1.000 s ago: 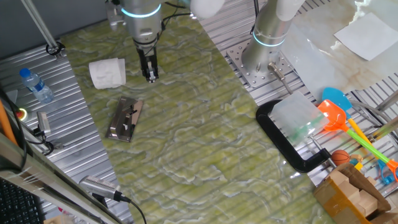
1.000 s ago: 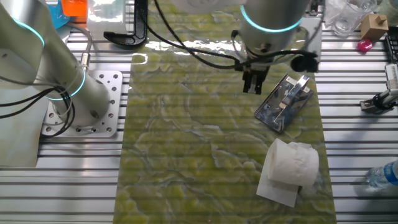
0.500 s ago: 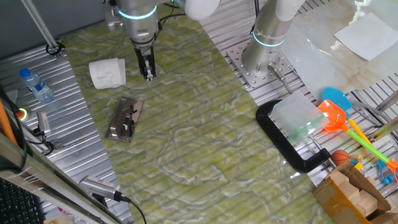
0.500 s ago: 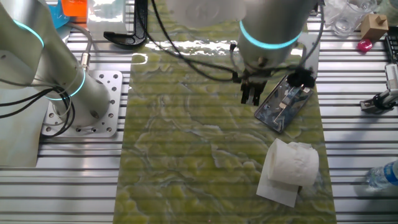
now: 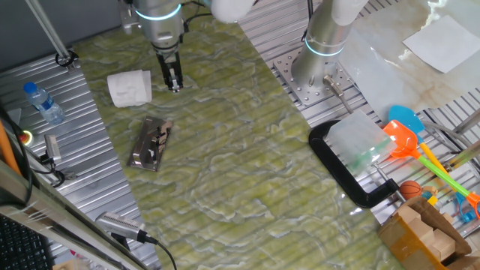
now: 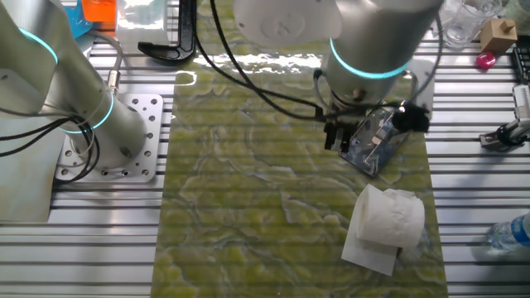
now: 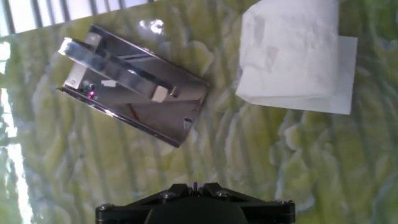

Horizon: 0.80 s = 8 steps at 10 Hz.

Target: Put the toilet paper on its holder

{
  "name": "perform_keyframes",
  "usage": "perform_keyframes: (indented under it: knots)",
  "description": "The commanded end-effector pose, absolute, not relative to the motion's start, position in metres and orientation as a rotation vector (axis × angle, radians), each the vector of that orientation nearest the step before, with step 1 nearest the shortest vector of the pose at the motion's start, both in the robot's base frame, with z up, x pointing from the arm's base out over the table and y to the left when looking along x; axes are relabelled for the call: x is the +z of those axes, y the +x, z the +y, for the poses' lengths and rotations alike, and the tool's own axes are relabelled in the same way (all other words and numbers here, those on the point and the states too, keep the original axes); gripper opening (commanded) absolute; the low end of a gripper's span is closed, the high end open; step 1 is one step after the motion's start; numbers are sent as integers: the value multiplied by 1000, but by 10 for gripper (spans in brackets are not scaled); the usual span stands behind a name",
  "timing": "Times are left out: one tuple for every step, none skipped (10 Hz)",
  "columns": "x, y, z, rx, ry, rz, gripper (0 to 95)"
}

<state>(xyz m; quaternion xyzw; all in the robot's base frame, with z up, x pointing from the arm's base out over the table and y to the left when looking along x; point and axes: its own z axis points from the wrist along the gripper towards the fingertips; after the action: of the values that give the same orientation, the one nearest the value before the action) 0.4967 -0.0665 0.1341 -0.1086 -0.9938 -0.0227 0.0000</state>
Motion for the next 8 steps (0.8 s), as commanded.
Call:
perform_keyframes:
  knots:
    - [138, 504, -76, -62, -340, -3086, 0]
    - [139, 507, -82, -65, -339, -3084, 0]
    - [138, 511, -87, -72, -336, -3081, 0]
    - [136, 514, -92, -66, -337, -3081, 0]
    - [136, 514, -95, -68, -336, -3081, 0]
    - [135, 517, -101, -67, -336, -3080, 0]
    - [135, 519, -104, -62, -337, -3077, 0]
    - [135, 522, -108, -54, -339, -3075, 0]
